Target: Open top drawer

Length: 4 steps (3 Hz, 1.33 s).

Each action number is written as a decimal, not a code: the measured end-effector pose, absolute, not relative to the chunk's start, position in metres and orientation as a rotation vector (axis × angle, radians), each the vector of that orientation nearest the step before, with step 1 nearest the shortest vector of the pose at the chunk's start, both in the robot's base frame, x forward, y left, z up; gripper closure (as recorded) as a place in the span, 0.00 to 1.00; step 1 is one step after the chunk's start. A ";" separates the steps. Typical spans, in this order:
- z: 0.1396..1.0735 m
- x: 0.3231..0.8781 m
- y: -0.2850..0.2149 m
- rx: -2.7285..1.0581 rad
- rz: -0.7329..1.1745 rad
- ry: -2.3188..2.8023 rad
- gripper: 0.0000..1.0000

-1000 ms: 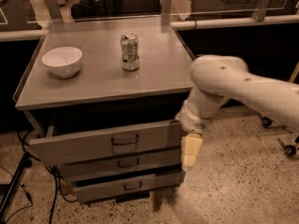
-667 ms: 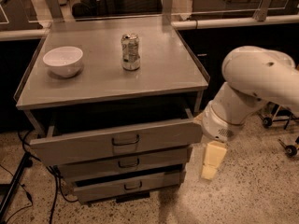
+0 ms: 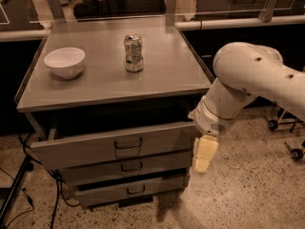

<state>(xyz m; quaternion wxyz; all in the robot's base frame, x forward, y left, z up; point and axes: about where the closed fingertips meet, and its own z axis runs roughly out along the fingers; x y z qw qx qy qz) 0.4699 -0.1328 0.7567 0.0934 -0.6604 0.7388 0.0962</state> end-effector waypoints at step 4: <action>0.663 0.526 -0.070 -2.183 0.313 2.129 0.00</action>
Offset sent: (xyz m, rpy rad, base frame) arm 0.0643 0.0636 -0.0764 -0.0734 0.0437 0.1322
